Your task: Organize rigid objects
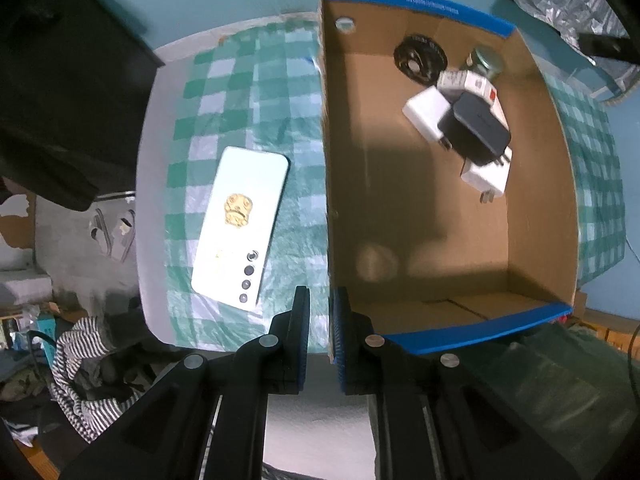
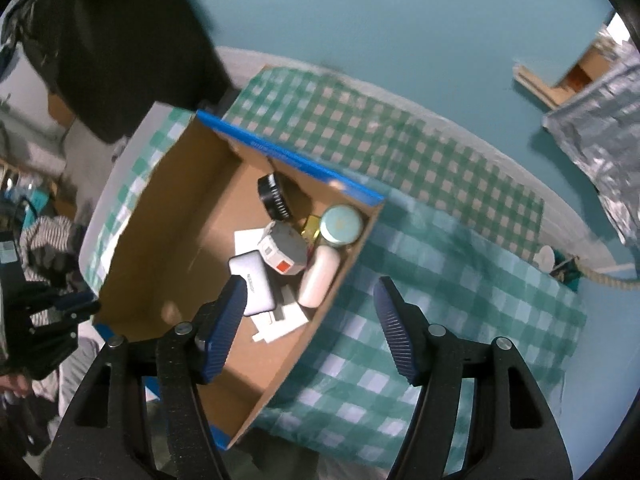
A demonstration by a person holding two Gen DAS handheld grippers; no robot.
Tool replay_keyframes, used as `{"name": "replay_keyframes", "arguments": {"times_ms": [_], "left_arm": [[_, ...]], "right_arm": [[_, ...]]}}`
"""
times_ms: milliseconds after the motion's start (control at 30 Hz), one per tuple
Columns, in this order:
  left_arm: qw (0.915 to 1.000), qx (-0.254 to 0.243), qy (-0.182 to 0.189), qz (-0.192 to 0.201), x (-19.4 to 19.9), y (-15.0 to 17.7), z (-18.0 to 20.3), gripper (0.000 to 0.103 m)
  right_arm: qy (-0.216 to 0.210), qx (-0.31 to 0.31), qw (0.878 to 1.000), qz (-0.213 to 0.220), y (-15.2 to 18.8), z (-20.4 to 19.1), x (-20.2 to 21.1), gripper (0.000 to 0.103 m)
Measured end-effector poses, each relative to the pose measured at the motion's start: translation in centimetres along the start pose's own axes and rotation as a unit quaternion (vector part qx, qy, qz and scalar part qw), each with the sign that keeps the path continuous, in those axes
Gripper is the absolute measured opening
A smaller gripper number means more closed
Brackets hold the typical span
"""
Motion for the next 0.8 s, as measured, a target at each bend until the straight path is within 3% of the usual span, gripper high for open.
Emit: {"name": "replay_keyframes", "arguments": {"times_ms": [33, 100, 167, 400, 500, 667, 800], "left_arm": [[1.0000, 0.004, -0.001, 0.006, 0.6, -0.2, 0.0, 0.014], [0.9997, 0.010, -0.001, 0.024, 2.0, -0.6, 0.1, 0.032], [0.9984, 0.014, -0.004, 0.054, 3.8, -0.9, 0.3, 0.038], [0.9883, 0.012, -0.002, 0.152, 10.9, -2.5, 2.1, 0.075], [0.9824, 0.010, 0.003, 0.187, 13.5, -3.1, 3.0, 0.081], [0.9725, 0.005, 0.007, 0.233, 16.2, -3.5, 4.9, 0.082], [0.9664, 0.000, 0.012, 0.257, 17.6, -3.2, 6.2, 0.084]], "right_arm": [[0.002, -0.009, 1.000, 0.011, 0.4, 0.4, 0.8, 0.067], [0.003, -0.022, 0.999, 0.025, 1.0, 0.9, 2.1, 0.067], [0.011, -0.038, 0.998, 0.045, 1.7, 1.6, 3.5, 0.067], [0.031, -0.088, 0.991, 0.095, 4.1, 3.7, 7.3, 0.068], [0.044, -0.097, 0.988, 0.111, 5.0, 4.1, 8.6, 0.068], [0.028, -0.126, 0.979, 0.157, 6.9, 5.0, 10.7, 0.068], [0.041, -0.137, 0.975, 0.172, 7.8, 5.7, 11.6, 0.068]]}}
Point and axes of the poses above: each gripper's, at about its wrist camera, not at the fingertips, and x roughly against the way its jaws point, z to its right, y to its underside, the point moved 5 cm from there along -x, roughly the way its jaws point, and after that the axes turned 14 degrees about -z, right-handed, at the moved point
